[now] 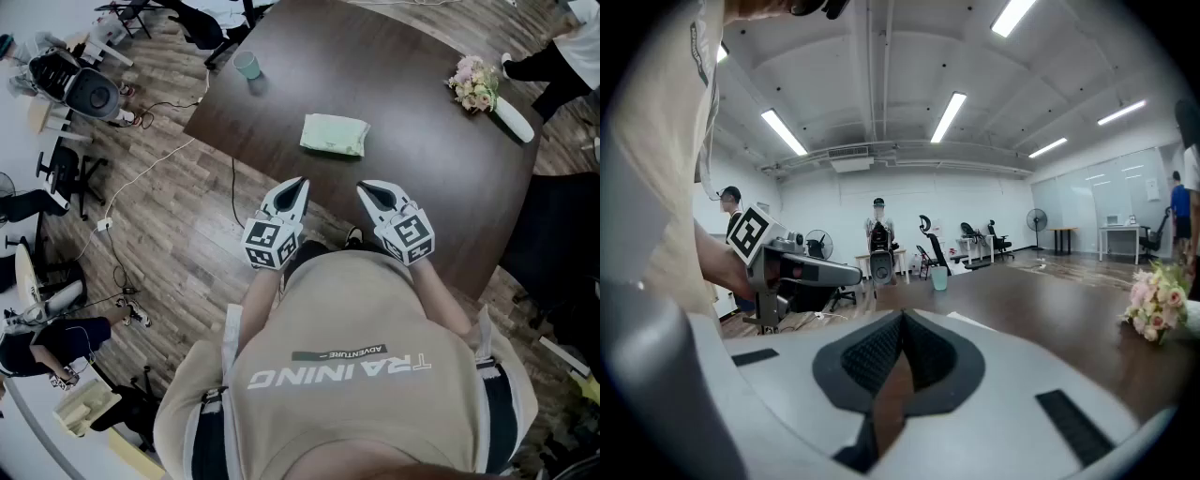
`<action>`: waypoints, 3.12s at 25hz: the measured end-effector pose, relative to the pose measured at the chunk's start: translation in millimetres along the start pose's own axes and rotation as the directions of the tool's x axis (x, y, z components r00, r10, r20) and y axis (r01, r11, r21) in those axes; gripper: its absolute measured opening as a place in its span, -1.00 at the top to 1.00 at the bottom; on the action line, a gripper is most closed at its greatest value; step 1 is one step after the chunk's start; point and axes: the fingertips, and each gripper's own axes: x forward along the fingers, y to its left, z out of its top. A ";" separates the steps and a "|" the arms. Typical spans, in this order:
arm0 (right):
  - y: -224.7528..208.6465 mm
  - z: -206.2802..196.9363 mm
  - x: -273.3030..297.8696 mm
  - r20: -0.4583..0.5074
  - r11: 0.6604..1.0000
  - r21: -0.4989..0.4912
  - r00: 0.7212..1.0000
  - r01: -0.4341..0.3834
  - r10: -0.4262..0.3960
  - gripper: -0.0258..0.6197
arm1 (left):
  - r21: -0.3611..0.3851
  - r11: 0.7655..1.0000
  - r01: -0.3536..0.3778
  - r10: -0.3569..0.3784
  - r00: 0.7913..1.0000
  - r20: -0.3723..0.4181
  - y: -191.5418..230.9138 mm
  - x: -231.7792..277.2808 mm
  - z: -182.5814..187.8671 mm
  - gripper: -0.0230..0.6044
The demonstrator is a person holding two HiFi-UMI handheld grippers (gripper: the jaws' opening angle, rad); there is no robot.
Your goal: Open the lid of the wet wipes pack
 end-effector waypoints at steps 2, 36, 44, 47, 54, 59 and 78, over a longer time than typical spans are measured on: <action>-0.4 1.4 1.4 0.000 1.000 -0.008 1.000 -0.008 0.008 0.88 | 0.001 1.000 -0.006 0.006 1.000 0.001 0.3 0.1 0.6 0.90; -29.1 8.7 51.9 -0.058 0.990 0.126 0.996 0.069 -0.062 0.88 | -0.032 0.998 0.050 -0.052 0.997 -0.048 45.5 22.6 3.6 0.90; -42.6 20.4 88.1 -0.087 0.948 0.256 0.981 0.190 -0.173 0.88 | -0.006 0.988 0.152 -0.152 0.988 -0.028 91.1 42.3 26.4 0.90; -55.5 34.7 98.2 -0.077 0.917 0.290 0.962 0.274 -0.263 0.88 | 0.025 0.980 0.197 -0.197 0.980 -0.025 109.0 42.9 38.3 0.90; -61.1 44.0 107.7 -0.116 0.873 0.249 0.907 0.420 -0.404 0.87 | 0.060 0.946 0.320 -0.318 0.947 -0.042 135.6 42.7 43.7 0.90; -49.4 34.7 121.7 -0.180 0.865 0.221 0.891 0.450 -0.418 0.87 | 0.021 0.945 0.325 -0.324 0.944 -0.062 163.4 37.5 33.5 0.90; -94.5 13.0 145.3 -0.198 0.900 -0.028 0.880 0.435 -0.431 0.87 | 0.113 0.899 0.423 -0.393 0.894 -0.216 144.8 129.5 40.6 0.90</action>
